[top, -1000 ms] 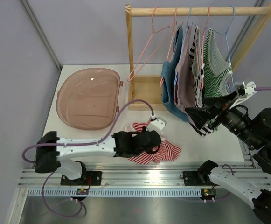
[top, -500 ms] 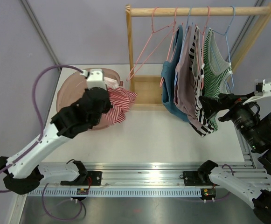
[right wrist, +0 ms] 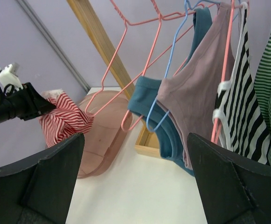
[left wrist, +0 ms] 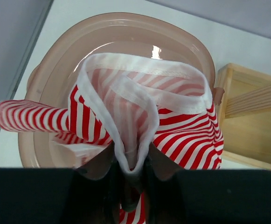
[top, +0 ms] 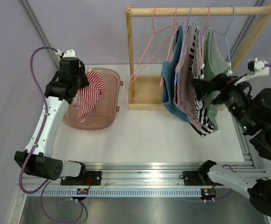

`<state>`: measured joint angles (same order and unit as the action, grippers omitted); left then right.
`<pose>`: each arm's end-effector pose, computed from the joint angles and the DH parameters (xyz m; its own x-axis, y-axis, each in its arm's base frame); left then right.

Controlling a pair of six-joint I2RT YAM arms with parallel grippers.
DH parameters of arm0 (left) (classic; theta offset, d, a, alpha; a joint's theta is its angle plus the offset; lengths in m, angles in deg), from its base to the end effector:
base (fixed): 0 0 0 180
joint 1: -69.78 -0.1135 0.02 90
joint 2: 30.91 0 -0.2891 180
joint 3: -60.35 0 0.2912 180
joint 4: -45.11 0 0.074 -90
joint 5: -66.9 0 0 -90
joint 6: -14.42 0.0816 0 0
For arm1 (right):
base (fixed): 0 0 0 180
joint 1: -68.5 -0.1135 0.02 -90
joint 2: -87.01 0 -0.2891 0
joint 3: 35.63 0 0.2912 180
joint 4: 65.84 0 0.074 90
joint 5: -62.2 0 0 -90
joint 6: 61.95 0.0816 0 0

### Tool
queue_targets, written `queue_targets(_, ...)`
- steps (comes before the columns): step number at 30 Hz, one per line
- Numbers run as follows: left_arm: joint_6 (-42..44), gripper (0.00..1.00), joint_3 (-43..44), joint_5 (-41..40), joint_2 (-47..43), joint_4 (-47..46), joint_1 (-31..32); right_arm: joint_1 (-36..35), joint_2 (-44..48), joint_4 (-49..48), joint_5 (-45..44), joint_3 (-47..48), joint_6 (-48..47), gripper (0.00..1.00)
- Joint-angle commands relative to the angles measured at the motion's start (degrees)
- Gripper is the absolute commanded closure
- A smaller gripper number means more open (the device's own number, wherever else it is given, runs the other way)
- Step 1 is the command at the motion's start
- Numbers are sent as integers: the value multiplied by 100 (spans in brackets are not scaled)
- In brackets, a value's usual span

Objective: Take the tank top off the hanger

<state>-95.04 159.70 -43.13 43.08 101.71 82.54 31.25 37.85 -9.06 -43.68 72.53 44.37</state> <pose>0.3302 -0.0461 0.4380 -0.4509 -0.2188 -0.8653 -0.2422 0.9631 -0.1174 0.1196 0.0629 0.5877 -0.0728 0.2841 -0.9560 -0.3585 0.8870 0.2910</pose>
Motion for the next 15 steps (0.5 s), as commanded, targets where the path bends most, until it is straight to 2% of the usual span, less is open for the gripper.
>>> queue_targets(1,162,61,429,1167,360,-402,-290,-36,-812,178,-503,594,21,1)
queue_targets(4,136,44,351,1572,510,-498,-370,-36,-1410,267,-793,937,-49,1)
queue_targets(5,145,34,333,1642,510,-498,-370,-36,-1699,275,-837,1033,-67,1)
queue_targets(6,118,18,281,1721,484,-481,-370,-36,-1858,301,-864,1269,-85,1)
queue_targets(8,127,14,210,1879,405,-525,-370,-36,-2340,328,-890,1543,-146,3)
queue_targets(10,136,1,175,1968,231,-437,-353,-27,-2867,372,-1101,2017,-207,9)
queue_targets(15,188,1,-158,1968,-455,-296,-212,-27,-3818,433,-1355,3176,-331,28)
